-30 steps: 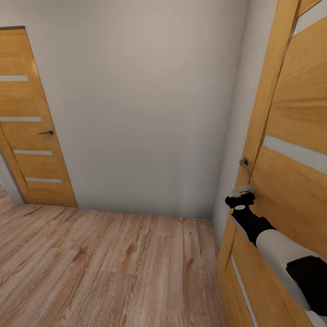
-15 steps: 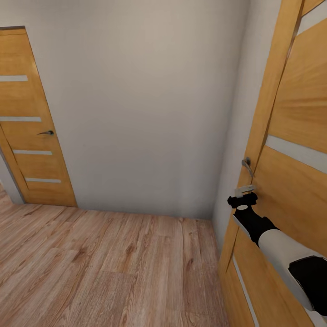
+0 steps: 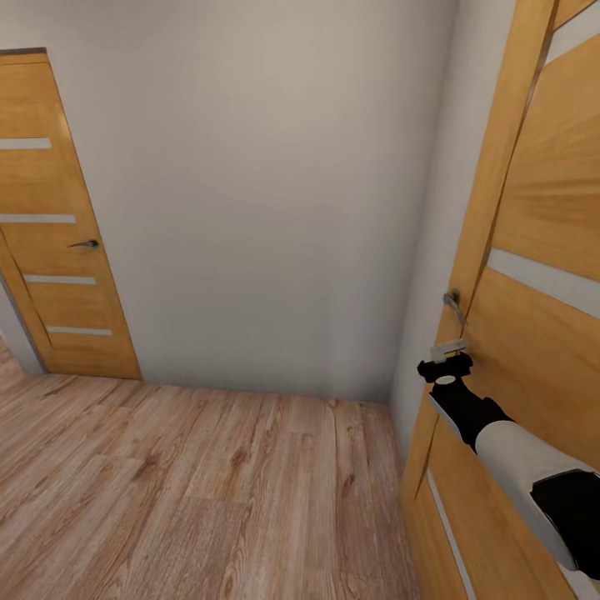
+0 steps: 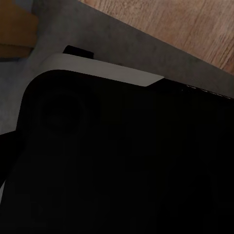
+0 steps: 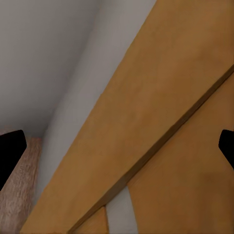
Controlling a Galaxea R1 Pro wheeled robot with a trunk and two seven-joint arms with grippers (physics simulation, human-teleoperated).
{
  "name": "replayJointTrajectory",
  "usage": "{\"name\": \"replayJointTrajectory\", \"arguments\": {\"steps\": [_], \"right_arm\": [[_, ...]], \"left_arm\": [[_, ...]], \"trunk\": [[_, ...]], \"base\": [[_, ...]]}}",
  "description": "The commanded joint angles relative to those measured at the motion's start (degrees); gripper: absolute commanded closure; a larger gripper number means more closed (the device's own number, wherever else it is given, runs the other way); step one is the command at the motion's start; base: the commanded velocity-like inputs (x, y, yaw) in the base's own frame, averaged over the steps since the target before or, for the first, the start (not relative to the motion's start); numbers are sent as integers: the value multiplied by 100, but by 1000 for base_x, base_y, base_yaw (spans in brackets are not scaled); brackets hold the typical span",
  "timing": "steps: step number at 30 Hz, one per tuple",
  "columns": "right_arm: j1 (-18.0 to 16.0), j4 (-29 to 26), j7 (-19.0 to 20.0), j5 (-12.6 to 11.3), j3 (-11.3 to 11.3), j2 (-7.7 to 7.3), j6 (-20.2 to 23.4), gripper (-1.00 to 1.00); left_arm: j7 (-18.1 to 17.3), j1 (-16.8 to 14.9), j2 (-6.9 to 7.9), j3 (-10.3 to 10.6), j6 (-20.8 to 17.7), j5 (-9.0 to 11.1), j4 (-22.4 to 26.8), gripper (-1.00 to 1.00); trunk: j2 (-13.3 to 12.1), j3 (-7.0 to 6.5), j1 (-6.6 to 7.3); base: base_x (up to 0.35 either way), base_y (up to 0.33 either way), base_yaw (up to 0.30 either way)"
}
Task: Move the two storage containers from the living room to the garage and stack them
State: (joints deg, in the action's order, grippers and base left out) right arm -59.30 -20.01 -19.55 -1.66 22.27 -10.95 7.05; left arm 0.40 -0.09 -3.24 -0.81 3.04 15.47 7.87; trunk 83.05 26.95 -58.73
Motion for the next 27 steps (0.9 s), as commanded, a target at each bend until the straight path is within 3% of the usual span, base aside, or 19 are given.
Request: {"name": "replayJointTrajectory", "arguments": {"steps": [1, 2, 4, 5, 7, 10, 16, 20, 23, 27], "right_arm": [[-2, 25, -53, -19, -14, -62, 83, -100], [-2, 28, -25, -18, -9, 134, 114, -100], [-2, 35, 16, -18, 8, 340, 132, -100], [-2, 55, 77, -18, 18, 534, 144, -100], [-2, 159, 220, -18, 21, 784, 146, -100], [-2, 416, 494, -13, 26, 1004, 124, -100], [3, 746, 1149, -18, 9, 1147, 78, -100], [33, 1124, 1469, -24, 1, 1165, 21, -100], [35, 1775, 1706, -26, -4, 1168, -208, -100], [34, 2057, 1991, -24, -8, 1124, -345, -100]], "left_arm": [[4, 1, -2, -7, 12, 26, 4, -100], [4, 1, -2, -7, 12, 26, 4, -100], [4, 1, -2, -7, 12, 26, 4, -100], [4, 1, -2, -7, 12, 26, 4, -100], [4, 1, -2, -7, 12, 26, 4, -100], [4, 1, -2, -7, 12, 26, 4, -100], [4, 1, -2, -5, 12, 26, 4, -100], [4, 1, -2, -4, 12, 26, 4, -100], [4, 1, -2, -5, 12, 26, 4, -100], [4, 1, -2, -7, 12, 26, 4, -100]], "trunk": [[3, 6, 0], [3, 6, 0], [3, 6, 0], [3, 6, 0], [3, 6, 0], [3, 6, 0], [3, 6, 0], [3, 6, 0], [3, 6, 0], [3, 6, 0]], "base": [[0, 0, 0], [0, 0, 0], [0, 0, 0], [0, 0, 0], [0, 0, 0], [0, 0, 0], [0, 0, 0], [0, 0, 0], [0, 0, 0], [0, 0, 0]]}}
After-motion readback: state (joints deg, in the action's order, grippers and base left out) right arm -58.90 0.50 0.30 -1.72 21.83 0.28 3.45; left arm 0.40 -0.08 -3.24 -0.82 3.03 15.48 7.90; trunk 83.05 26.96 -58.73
